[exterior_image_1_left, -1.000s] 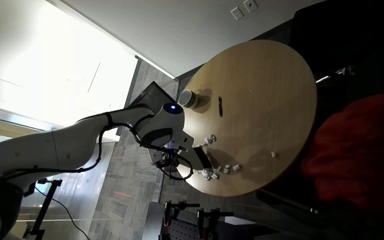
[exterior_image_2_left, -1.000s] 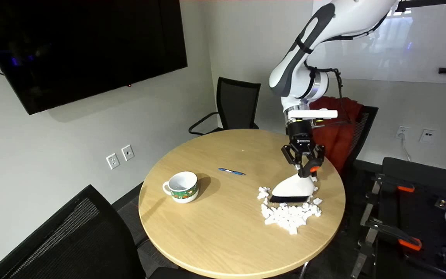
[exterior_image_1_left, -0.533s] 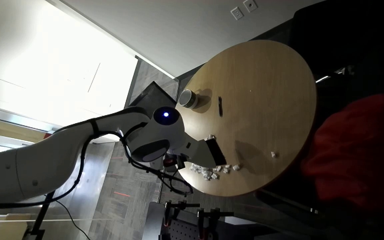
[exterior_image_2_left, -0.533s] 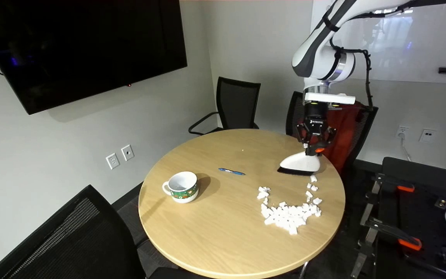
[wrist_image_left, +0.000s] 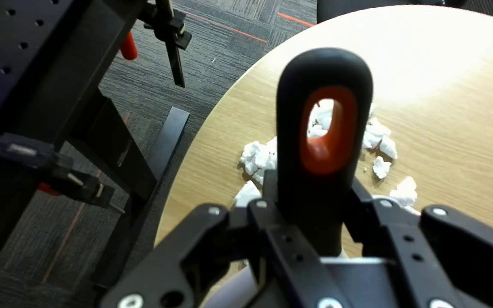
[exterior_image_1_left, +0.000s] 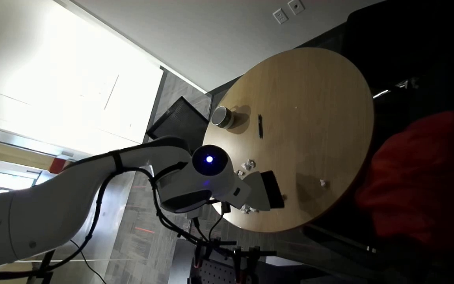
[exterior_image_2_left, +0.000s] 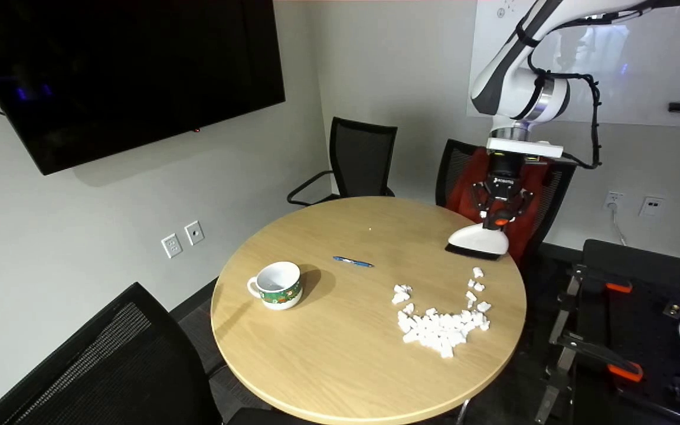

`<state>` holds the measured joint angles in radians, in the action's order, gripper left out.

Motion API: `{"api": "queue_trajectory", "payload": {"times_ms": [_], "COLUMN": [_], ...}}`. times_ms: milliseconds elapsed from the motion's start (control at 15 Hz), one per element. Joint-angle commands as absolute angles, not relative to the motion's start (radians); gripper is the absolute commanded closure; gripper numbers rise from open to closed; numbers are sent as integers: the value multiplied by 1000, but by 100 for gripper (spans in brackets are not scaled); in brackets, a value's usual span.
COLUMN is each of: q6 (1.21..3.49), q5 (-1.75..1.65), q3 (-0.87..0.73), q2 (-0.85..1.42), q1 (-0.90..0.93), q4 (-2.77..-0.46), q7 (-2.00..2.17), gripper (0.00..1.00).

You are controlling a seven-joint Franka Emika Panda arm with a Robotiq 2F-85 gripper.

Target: Sweep the white objects to the left

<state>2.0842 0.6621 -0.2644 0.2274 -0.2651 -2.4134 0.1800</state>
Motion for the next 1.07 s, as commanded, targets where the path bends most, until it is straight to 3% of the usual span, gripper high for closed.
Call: {"api": "queue_trajectory", "payload": {"times_ms": [0,1000], "q6": [2106,2111], "q5": [696,767], "q3": [-267,-261], "q2": [197,291], "q1": [-280,-284], "q4": [-2457,-2422], "q7": [164,173], "gripper": [88,88]}}
